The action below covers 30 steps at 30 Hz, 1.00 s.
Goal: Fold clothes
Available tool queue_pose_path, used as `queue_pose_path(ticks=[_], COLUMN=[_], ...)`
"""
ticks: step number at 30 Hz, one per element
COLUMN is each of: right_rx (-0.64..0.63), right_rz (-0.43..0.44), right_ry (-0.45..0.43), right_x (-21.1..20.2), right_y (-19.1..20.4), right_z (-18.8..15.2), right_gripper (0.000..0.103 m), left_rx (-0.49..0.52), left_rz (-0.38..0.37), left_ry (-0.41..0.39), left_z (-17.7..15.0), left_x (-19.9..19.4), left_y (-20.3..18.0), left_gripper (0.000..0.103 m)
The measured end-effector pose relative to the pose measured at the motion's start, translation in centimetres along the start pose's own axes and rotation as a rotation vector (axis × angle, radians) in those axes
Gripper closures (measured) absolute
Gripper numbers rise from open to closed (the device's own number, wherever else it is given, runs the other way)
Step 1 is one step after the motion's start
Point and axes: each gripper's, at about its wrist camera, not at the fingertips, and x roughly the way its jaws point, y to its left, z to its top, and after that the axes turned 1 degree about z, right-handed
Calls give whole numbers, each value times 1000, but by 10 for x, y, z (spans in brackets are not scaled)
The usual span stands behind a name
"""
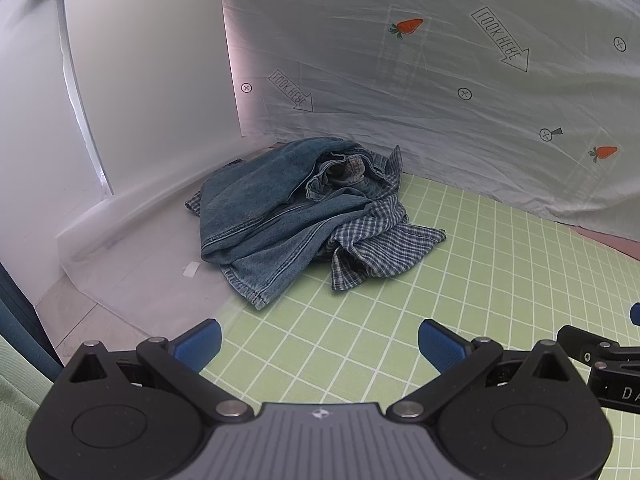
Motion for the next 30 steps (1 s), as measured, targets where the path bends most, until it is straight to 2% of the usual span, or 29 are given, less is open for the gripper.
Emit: queue_pose_path(ticks=[30], right_rx=[3], right_rz=[-3], right_ry=[1], right_x=[0], right_y=[0], right_z=[-1], right_gripper=[1], left_rx=[5], left_rz=[-1], left_ry=[8], left_z=[1], left_x=[-1], left_y=[-1], left_gripper=[0])
